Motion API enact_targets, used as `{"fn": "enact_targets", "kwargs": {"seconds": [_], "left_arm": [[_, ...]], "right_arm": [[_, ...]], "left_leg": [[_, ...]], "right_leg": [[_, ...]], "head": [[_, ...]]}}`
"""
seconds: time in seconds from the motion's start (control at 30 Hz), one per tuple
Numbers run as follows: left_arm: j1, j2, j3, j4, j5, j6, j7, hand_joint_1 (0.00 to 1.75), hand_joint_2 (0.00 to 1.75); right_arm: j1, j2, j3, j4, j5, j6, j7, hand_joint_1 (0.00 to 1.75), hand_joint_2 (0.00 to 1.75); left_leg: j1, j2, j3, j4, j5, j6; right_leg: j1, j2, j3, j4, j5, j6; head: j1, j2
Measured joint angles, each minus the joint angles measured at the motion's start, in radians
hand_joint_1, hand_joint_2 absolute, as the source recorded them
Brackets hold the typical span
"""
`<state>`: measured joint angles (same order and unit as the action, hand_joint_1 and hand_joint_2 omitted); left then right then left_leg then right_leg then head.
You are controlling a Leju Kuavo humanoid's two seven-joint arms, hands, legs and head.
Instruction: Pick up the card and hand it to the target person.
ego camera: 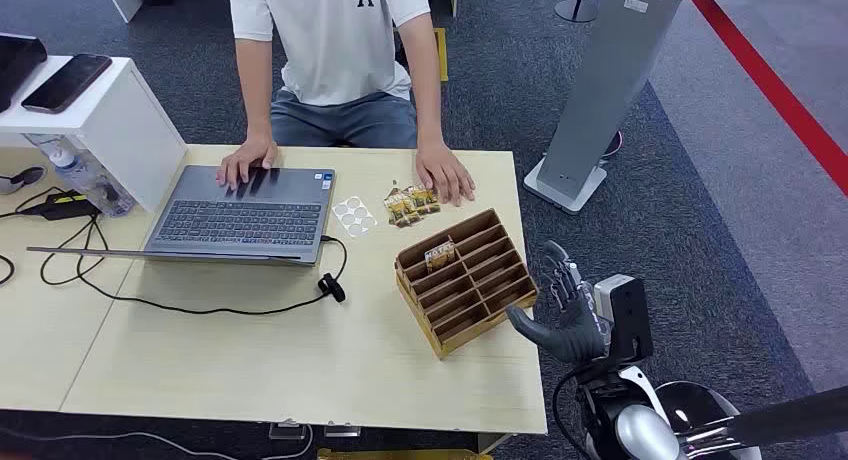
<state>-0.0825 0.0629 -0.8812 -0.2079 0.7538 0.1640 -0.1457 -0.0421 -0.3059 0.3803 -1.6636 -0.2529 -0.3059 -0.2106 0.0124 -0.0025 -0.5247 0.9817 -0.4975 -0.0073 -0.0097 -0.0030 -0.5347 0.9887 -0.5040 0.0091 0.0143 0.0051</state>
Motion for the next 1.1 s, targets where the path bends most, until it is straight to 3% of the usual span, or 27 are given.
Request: {"fn": "enact_targets", "kwargs": {"seconds": [0.3,0.33,0.47,0.57,0.67,0.8,0.93,1.1], "left_arm": [[0.0,0.0,0.0,0.0,0.0,0.0,0.0,0.0,0.0],[0.0,0.0,0.0,0.0,0.0,0.0,0.0,0.0,0.0],[0.0,0.0,0.0,0.0,0.0,-0.001,-0.001,0.0,0.0],[0.0,0.0,0.0,0.0,0.002,-0.004,-0.001,0.0,0.0],[-0.001,0.001,0.0,0.0,0.006,-0.007,-0.007,0.0,0.0],[-0.001,0.004,0.0,0.0,0.01,-0.012,-0.016,0.0,0.0],[-0.002,0.006,-0.007,0.0,0.01,-0.019,-0.022,0.0,0.0],[-0.004,0.007,-0.021,0.0,0.01,-0.022,-0.027,0.0,0.0]], "right_arm": [[0.001,0.0,0.0,0.0,0.012,-0.002,0.002,0.0,1.75],[0.001,0.0,0.0,0.0,0.012,-0.003,0.002,0.1,1.75],[0.001,0.0,0.0,0.0,0.051,-0.02,0.014,0.99,1.75],[-0.003,0.0,0.001,-0.001,0.169,-0.063,0.058,1.02,1.75],[-0.021,-0.001,0.009,-0.008,0.367,-0.088,0.151,0.64,1.75],[-0.063,-0.002,0.031,-0.034,0.632,-0.061,0.295,0.64,1.75],[-0.116,-0.004,0.068,-0.057,0.823,0.018,0.397,0.79,1.75],[-0.215,-0.005,0.149,-0.065,1.046,0.15,0.5,1.22,1.75]], "left_leg": [[0.0,0.0,0.0,0.0,0.0,0.0],[0.0,0.0,0.0,0.0,0.0,0.0],[0.0,0.0,0.0,0.0,0.0,0.0],[0.0,0.0,0.0,0.0,0.0,0.0],[0.0,0.0,0.0,0.0,0.0,0.0],[0.0,0.0,0.0,0.0,0.001,0.0],[0.0,0.0,0.0,0.0,0.001,0.0],[0.0,0.0,0.0,0.0,0.002,-0.001]], "right_leg": [[0.0,0.0,0.0,0.0,0.0,0.0],[0.0,0.0,0.0,0.0,0.0,0.0],[0.0,0.0,0.0,0.0,0.0,0.0],[0.0,0.0,0.0,0.0,0.0,0.0],[0.0,0.0,0.0,0.0,0.0,0.0],[0.0,0.0,0.0,0.0,0.0,0.0],[0.0,0.0,0.0,0.001,0.001,-0.001],[0.0,0.0,0.0,0.001,0.001,-0.001]], "head": [[0.0,0.0],[0.0,0.0],[0.0,0.0],[0.0,0.0],[0.0,0.0],[0.0,0.0],[-0.001,0.0],[-0.001,0.0]]}}
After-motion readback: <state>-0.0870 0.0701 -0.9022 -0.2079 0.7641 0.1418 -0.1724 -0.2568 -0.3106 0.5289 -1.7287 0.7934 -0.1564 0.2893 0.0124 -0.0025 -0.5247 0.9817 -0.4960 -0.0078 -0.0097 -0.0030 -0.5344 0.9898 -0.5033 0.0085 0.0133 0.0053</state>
